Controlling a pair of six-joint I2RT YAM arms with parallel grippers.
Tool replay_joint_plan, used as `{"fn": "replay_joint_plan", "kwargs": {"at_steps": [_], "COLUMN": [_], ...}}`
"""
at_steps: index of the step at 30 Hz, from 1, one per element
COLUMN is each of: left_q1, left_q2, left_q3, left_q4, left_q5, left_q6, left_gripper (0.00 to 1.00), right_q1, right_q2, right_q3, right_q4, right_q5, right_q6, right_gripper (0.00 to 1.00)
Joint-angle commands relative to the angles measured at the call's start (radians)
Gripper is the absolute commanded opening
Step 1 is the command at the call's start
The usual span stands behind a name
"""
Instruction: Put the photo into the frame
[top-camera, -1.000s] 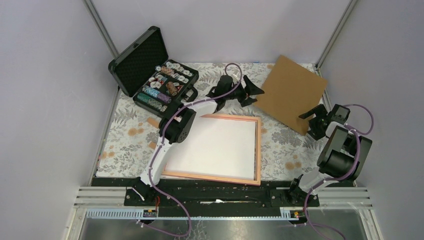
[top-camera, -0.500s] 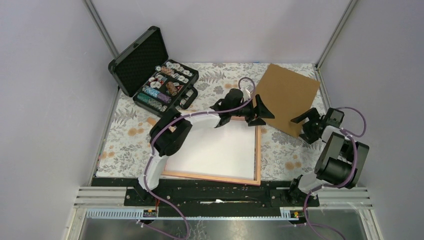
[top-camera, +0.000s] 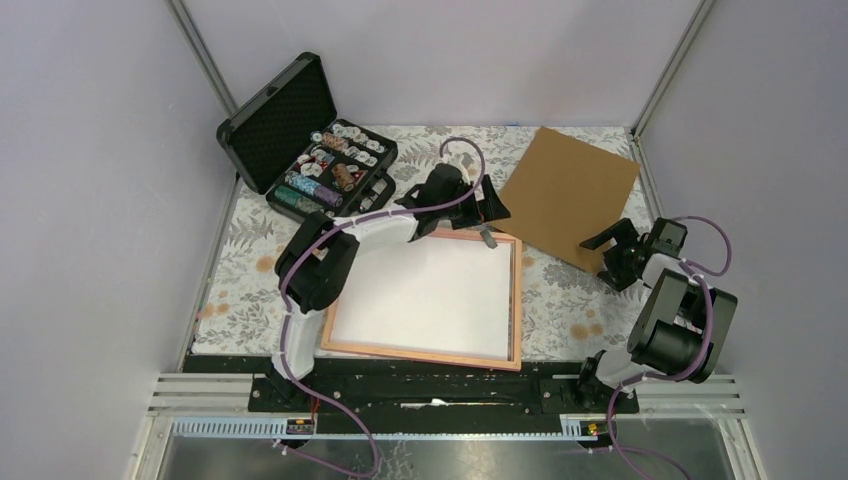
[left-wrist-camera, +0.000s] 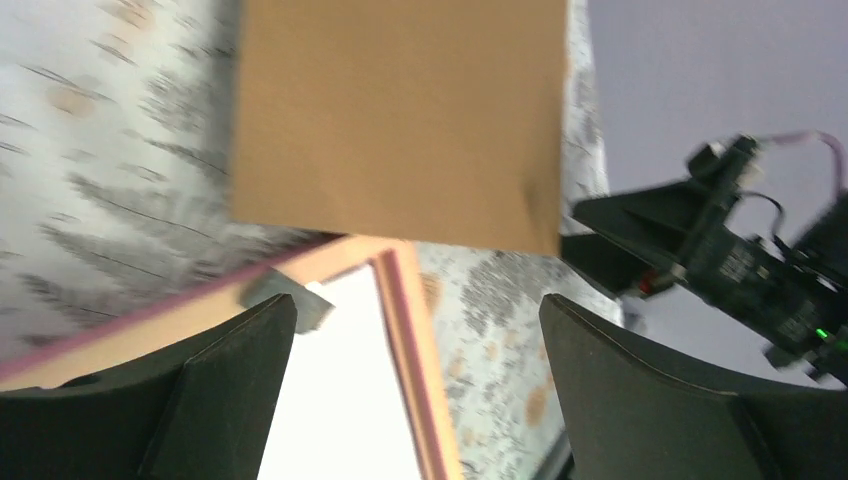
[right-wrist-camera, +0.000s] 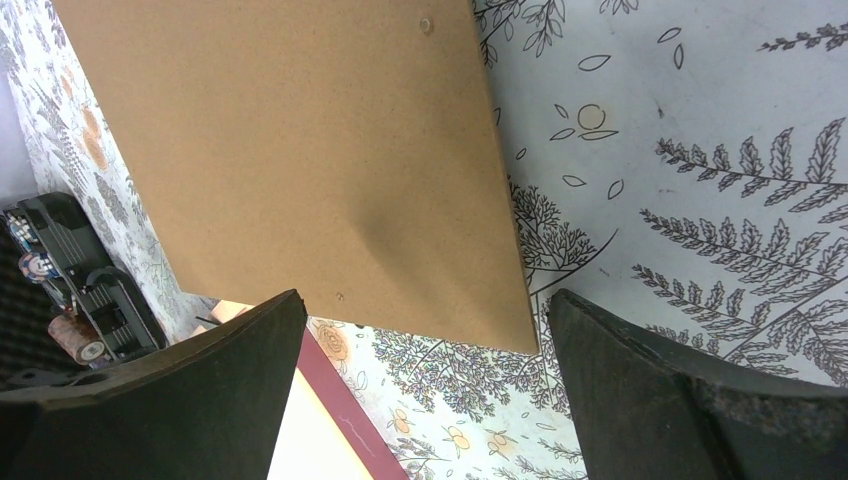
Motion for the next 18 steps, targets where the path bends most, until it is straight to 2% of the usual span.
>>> {"fn": "replay_joint_plan", "kwargs": {"at_steps": [1,6,11,18], "left_q1": [0.043,0.051,0.062,0.064], "left_q2": [0.044,0.177,0.306,0.406], "left_q3": [0.160,0.327,0.467,0.519], "left_q4": [-0.137,-0.249,-0.320,-0.262], "left_q5": [-0.112,-0.149,-0.098,0.014], "left_q6": [0.190,0.240,0.155,0.061], "left_gripper": [0.97,0.97,0.95,0.77], "right_q1": [0.007,0.007,0.007,0.007], "right_q2": [-0.021,-0.009,0.005,0.036], "right_q3": [0.017,0.019,0.021,0.018], "right_q4": [-0.032,-0.025,-0.010,0.013], "right_q5": [0.029,0.027,0.028,0.014], "right_q6": [-0.025,-0.024,-0.017,-0.008], "right_gripper": [1.00,1.00,1.00,1.00]}}
